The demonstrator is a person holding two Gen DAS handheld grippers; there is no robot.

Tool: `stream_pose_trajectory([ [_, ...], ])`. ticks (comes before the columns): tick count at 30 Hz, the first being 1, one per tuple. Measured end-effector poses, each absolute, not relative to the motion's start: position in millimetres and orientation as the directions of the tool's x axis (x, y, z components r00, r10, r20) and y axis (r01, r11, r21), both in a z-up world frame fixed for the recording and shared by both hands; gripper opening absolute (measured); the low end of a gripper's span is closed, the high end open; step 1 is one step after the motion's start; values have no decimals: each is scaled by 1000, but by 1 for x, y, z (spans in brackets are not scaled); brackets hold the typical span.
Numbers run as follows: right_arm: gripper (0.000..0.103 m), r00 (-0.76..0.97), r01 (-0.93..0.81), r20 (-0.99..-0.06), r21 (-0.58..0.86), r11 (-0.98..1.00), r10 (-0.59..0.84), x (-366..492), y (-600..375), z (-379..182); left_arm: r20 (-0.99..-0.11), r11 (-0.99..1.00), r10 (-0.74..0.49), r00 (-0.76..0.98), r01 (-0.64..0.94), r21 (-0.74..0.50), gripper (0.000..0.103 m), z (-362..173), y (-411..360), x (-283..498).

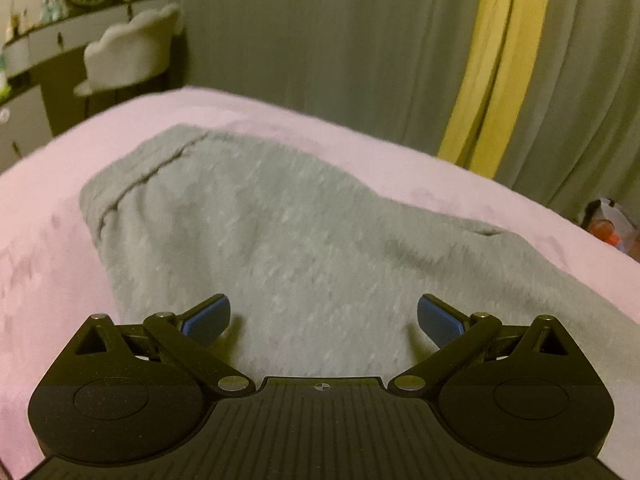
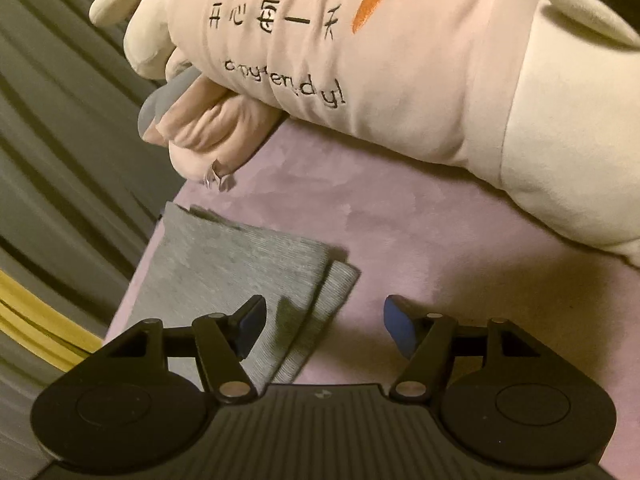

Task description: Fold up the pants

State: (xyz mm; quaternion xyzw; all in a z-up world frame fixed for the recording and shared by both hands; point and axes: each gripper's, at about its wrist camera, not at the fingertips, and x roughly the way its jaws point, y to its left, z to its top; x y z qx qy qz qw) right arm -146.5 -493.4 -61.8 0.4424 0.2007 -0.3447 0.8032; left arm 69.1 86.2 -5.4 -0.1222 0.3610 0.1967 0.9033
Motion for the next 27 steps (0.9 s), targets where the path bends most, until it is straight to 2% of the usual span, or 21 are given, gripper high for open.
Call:
stream_pose_trajectory([
  [2,69,699,715,-616,596,366,-362,-143,-497,-62,-716,887,255,650,-452,-95,103,-9,89,67],
  [6,79,738,675,-592,633,379,-325,-131,-506,-64,-749,876,241,617,-470,-106,103,-19,92,70],
  [11,79,771,637,-564,666,389,-297,-120,-514,-67,-768,872,262,585,-484,-72,103,-31,88,77],
  [13,68,776,631,-557,669,394,-297,-119,-514,-67,-766,884,270,584,-466,-43,103,-33,83,79],
  [15,43,773,634,-561,666,393,-296,-119,-514,-69,-763,891,267,589,-452,-36,103,-33,80,80],
  [17,30,773,634,-564,669,388,-292,-120,-515,-72,-764,892,262,590,-451,-43,103,-34,81,82],
  [18,28,776,630,-561,677,380,-288,-122,-516,-74,-764,890,260,591,-453,-48,103,-34,82,82],
  [22,30,792,611,-541,709,354,-283,-125,-518,-78,-764,888,260,591,-458,-52,103,-37,83,85],
  [24,42,809,586,-517,738,333,-278,-126,-519,-81,-763,890,266,589,-454,-40,103,-38,81,87],
  [27,46,809,587,-515,735,341,-283,-121,-518,-79,-763,893,269,587,-450,-31,103,-39,81,88],
])
